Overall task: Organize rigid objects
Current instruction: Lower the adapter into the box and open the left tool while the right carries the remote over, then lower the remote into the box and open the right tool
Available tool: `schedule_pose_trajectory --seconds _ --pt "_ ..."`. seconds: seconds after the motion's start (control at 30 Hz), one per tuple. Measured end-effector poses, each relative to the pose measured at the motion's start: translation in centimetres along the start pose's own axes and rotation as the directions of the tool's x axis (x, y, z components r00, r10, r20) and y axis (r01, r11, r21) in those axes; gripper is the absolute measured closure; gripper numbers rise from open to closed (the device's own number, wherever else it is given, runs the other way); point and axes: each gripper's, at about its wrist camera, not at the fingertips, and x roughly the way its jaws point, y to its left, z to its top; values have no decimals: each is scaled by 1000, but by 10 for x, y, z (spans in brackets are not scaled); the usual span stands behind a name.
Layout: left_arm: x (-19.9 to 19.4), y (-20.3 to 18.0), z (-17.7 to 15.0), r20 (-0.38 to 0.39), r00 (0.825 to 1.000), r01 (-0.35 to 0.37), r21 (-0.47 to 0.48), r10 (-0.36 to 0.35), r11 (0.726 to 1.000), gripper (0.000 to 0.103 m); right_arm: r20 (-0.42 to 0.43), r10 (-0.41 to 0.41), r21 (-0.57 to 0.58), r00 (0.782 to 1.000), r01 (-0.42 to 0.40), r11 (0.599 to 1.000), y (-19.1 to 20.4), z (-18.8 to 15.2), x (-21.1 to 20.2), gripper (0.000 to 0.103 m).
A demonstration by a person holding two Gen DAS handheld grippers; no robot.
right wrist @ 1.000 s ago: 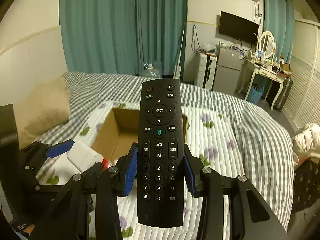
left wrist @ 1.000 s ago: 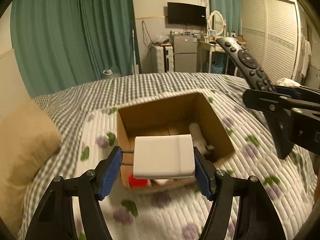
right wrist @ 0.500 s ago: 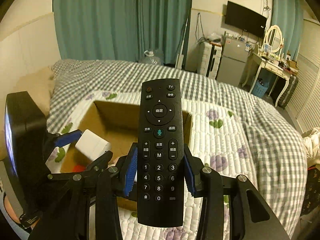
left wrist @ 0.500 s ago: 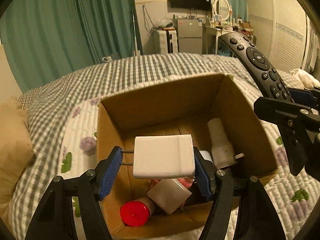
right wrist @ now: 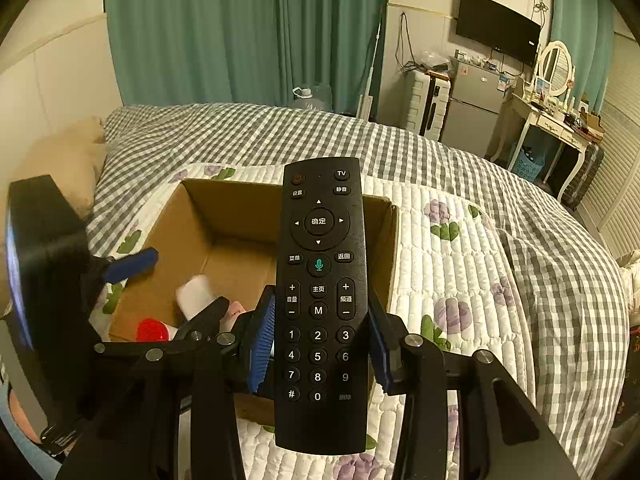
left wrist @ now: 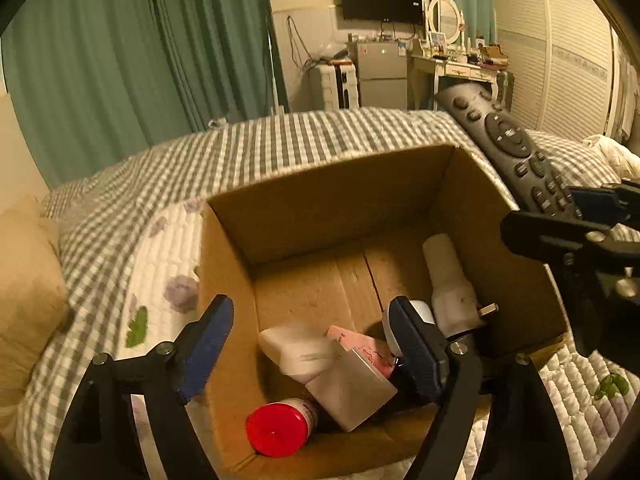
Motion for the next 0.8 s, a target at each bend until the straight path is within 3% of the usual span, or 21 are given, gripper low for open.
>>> schedule_pose_trajectory --seconds 0.2,0.47,0.57,0.8 --pt "-16 17 5 30 999 -28 -27 29 999 20 -1 -3 -8 1000 3 1000 4 5 -4 62" --pt "-13 34 1 29 999 -38 -58 40 998 20 -74 23 -7 997 -24 1000 9 -1 37 62" --pt "-14 39 0 35 999 -33 -65 35 997 20 -25 -10 38 1000 11 999 4 -3 35 31" --pt "-49 42 7 91 995 -24 -90 32 996 20 51 -36 50 998 33 998 2 6 -6 31"
